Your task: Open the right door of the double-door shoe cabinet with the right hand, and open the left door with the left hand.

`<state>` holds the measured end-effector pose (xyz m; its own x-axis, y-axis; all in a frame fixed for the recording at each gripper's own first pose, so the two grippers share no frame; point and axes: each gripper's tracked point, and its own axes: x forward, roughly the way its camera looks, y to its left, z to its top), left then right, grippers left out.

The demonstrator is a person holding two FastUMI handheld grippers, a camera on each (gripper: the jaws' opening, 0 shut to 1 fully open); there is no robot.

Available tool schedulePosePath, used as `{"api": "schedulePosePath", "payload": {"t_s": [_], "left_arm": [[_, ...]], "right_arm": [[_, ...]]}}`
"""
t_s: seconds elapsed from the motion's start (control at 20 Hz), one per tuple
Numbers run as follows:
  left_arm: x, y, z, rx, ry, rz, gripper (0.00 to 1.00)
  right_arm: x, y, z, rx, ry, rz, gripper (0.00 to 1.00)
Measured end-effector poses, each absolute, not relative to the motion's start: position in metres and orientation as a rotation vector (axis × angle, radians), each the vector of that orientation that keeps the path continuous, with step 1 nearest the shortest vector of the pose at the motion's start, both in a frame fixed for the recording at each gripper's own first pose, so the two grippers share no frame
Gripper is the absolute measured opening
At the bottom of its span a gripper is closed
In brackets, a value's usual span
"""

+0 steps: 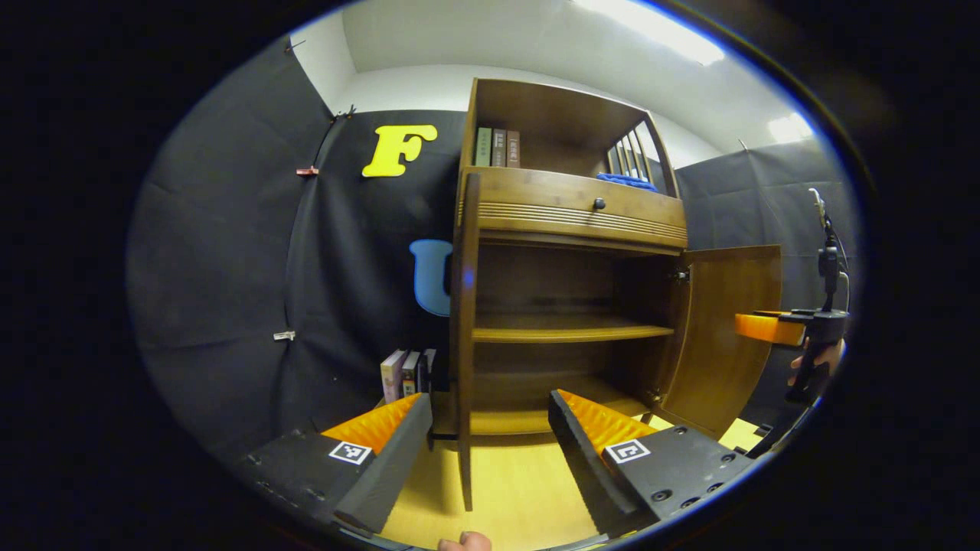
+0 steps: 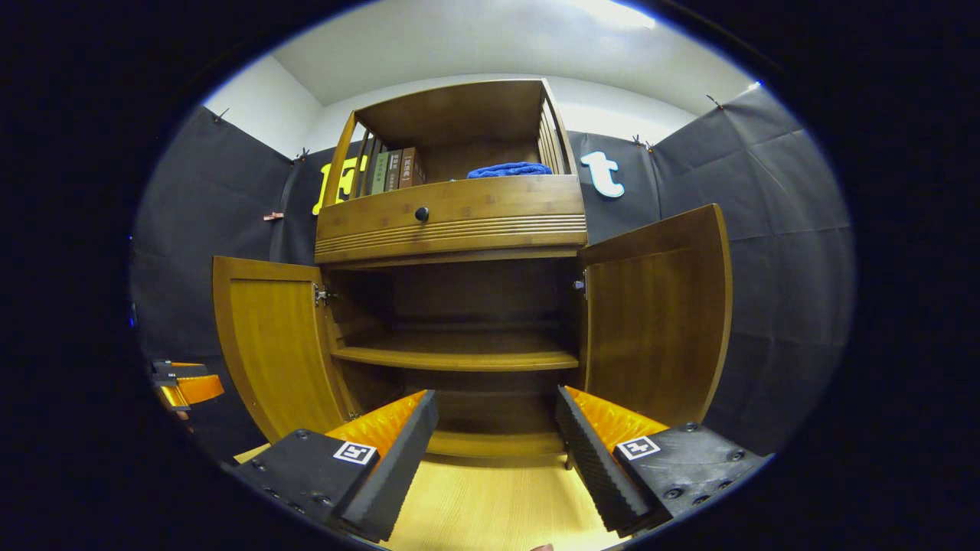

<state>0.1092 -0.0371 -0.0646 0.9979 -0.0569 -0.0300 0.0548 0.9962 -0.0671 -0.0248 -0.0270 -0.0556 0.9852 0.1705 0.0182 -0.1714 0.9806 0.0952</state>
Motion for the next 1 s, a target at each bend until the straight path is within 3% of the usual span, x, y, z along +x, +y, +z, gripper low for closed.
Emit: {"api": "schedulePosePath", "payload": {"t_s": [0.25, 0.35, 0.45, 0.8, 1.0], "left_arm": [[0.120, -0.084, -0.048, -0.074, 0.015, -0.106, 0.95], [0.125, -0.096, -0.045, -0.082, 0.012, -0.120, 0.95], [0.129, -0.109, -0.045, -0.088, 0.013, -0.135, 0.95], [0.137, -0.126, -0.045, -0.084, 0.011, -0.179, 0.95], [0.140, -0.126, -0.042, -0.078, -0.001, -0.195, 0.95]], "right_arm": [[-0.031, -0.018, -0.052, 0.096, -0.017, 0.184, 0.92], [-0.036, -0.014, -0.048, 0.094, -0.028, 0.190, 1.00], [-0.042, -0.010, -0.046, 0.095, -0.034, 0.196, 0.92], [-0.050, -0.003, -0.051, 0.078, -0.037, 0.186, 1.00], [-0.047, -0.006, -0.052, 0.070, -0.036, 0.151, 0.98]]}}
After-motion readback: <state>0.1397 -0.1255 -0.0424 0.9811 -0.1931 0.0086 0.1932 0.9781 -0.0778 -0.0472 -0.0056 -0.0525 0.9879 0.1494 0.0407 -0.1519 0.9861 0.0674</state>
